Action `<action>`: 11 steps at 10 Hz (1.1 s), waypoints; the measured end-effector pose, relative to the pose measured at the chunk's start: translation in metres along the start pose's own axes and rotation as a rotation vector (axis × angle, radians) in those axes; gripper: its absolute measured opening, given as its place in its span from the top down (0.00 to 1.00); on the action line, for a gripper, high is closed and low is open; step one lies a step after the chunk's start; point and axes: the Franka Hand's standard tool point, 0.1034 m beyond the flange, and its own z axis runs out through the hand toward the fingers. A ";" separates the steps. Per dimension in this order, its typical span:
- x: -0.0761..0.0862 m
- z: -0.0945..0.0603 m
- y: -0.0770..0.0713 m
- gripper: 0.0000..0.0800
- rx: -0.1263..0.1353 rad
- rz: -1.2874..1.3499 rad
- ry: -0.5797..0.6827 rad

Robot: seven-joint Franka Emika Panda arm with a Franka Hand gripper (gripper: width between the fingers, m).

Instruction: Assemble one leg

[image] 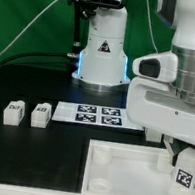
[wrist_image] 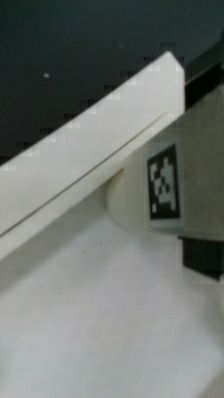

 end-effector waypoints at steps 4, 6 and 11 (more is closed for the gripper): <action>0.000 0.001 -0.002 0.63 0.015 0.634 -0.053; -0.001 0.001 -0.003 0.63 0.019 0.793 -0.050; -0.001 0.003 -0.003 0.62 0.017 0.903 -0.046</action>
Offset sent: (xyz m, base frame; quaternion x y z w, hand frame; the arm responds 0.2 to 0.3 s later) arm 0.0102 -0.0046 -0.0009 0.0348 0.0002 0.3548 0.9343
